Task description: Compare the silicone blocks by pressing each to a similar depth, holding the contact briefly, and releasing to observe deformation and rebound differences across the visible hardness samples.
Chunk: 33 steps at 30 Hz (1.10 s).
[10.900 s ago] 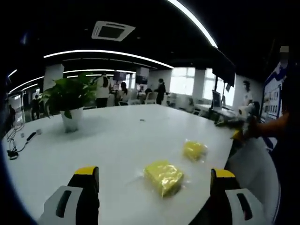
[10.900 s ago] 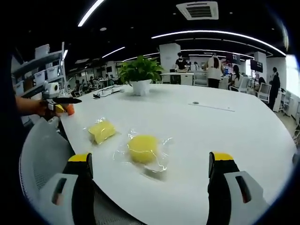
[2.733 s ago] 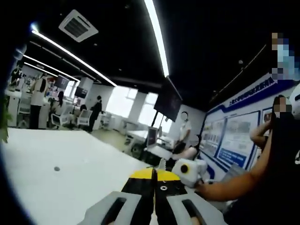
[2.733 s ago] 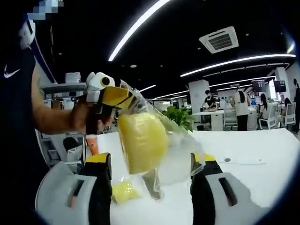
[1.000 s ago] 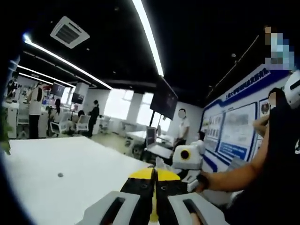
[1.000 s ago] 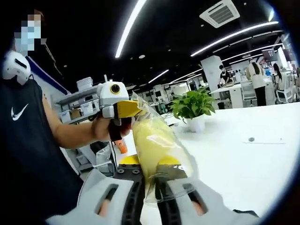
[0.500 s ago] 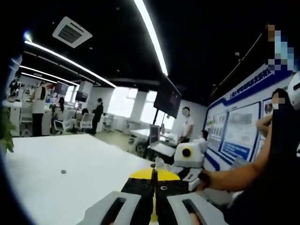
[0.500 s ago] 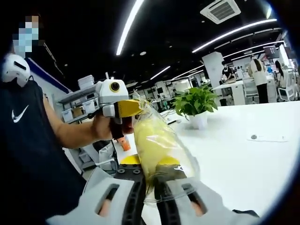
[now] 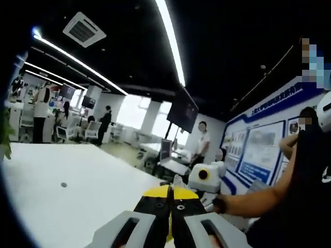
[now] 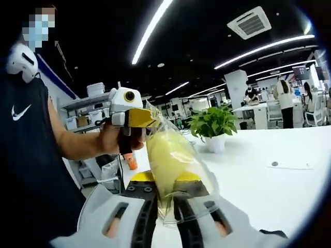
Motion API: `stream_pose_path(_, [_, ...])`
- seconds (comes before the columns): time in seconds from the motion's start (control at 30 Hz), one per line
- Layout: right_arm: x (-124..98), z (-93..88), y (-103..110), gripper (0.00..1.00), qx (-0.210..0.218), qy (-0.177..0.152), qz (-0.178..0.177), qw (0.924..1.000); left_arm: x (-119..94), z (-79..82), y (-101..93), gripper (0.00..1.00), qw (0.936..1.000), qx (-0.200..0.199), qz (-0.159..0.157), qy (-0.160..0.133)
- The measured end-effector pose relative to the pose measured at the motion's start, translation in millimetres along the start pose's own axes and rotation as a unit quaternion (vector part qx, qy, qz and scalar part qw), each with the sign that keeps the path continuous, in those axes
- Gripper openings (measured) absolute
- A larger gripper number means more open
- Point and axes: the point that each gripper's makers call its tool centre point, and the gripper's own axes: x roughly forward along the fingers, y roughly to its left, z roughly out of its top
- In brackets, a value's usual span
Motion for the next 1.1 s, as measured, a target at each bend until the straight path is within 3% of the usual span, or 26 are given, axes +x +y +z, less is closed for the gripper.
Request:
stream_pose_path(0.17, [0.6,2.7,-0.9,0.15,-0.005,-0.015,-0.005,0.9999,2.0,2.1,-3.4,0.00,1.0000,0.002,-0.006,-0.006])
stream_pose_path(0.23, [0.0,15.0,-1.0,0.29,0.000,-0.051,-0.007,0.9987,3.0,2.2,-3.9,0.00,0.9999,0.005,-0.006,-0.007])
stream_pose_path(0.3, [-1.3,19.2,-10.8,0.44,-0.031,-0.062,-0.034,0.9970,3.7,1.7,-3.5,0.00,1.0000,0.003,-0.005,-0.007])
stream_pose_path(0.47, [-1.3,17.3,-27.3,0.96,-0.024,-0.063,-0.077,0.9948,8.4,-6.2,-3.6,0.00,1.0000,0.004,-0.004,0.005])
stream_pose_path(0.67, [-15.5,9.2,-40.7,0.96,-0.026,-0.047,-0.106,0.9929,13.4,-8.1,-0.9,0.00,1.0000,-0.003,-0.006,0.007])
stream_pose_path(0.87, [-41.3,1.4,-63.3,0.96,-0.008,-0.056,-0.146,0.9877,20.8,-1.6,3.6,0.00,0.9994,-0.030,0.000,-0.019])
stream_pose_path(1.1, [-71.4,-16.8,-76.4,0.96,0.004,-0.050,-0.186,0.9813,23.8,-18.9,24.1,0.00,0.9965,-0.072,0.027,-0.033])
